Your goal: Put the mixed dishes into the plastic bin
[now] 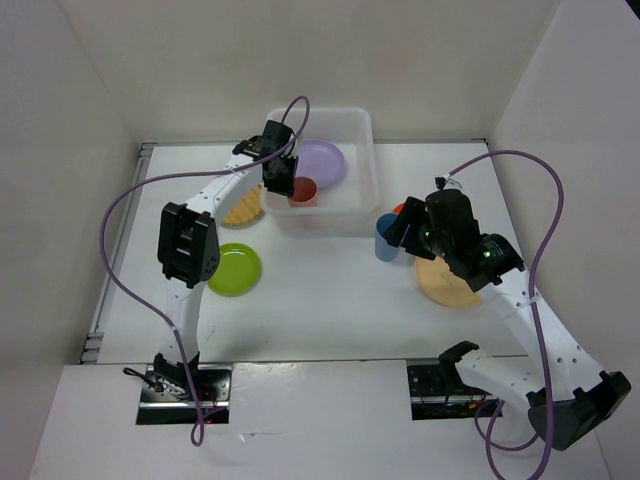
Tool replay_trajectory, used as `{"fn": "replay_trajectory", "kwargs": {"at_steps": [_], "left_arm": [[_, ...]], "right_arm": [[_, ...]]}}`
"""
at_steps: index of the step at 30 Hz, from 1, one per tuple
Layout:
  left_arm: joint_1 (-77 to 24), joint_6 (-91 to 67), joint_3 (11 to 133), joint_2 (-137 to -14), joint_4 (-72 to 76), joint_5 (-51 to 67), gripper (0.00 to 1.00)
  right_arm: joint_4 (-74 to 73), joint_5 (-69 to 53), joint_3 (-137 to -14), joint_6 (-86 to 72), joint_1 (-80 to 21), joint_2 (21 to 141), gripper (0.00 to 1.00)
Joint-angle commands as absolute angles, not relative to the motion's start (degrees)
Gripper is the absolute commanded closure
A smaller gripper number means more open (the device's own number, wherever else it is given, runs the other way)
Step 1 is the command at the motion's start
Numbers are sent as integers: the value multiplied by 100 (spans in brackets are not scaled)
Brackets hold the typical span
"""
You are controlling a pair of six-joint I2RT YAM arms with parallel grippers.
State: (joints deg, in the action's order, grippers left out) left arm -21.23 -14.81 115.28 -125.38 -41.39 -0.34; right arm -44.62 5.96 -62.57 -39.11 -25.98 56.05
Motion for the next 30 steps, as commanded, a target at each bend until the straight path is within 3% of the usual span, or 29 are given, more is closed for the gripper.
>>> {"fn": "replay_trajectory", "kwargs": {"at_steps": [1, 6, 17, 22, 24, 26, 27, 28, 30], "left_arm": [[-2136, -1397, 11619, -12551, -4052, -105, 66], [-2136, -1397, 11672, -12192, -4052, -105, 54], [-2259, -1213, 12234, -11260, -4570, -105, 41], [-2390, -1265, 12499, -10297, -4922, -412, 45], [-2391, -1484, 12018, -9070, -4336, -370, 49], [-2391, -1782, 10815, -8056, -3355, -212, 51], [-2321, -1871, 10454, -7146, -3096, -2, 51], [-2320, -1959, 10189, -6771, -2937, 78, 51], [-2320, -2135, 9853, -6095, -2944, 253, 51]], "right_arm": [[-4315, 571, -6249, -3911, -2566, 5502, 33], [-4315, 571, -6249, -3911, -2566, 5449, 33], [-4255, 466, -6249, -3911, -2566, 5396, 33], [-4140, 299, -6249, -3911, -2514, 5396, 21], [-4087, 238, -6249, -3858, -2514, 5396, 13], [-3894, 62, -6188, -3858, -2514, 5396, 12], [-3780, -182, -6066, -3911, -2566, 5396, 24], [-3597, -393, -5977, -4007, -2680, 5396, 44], [-2649, -1068, -5523, -4568, -2917, 5449, 100]]}}
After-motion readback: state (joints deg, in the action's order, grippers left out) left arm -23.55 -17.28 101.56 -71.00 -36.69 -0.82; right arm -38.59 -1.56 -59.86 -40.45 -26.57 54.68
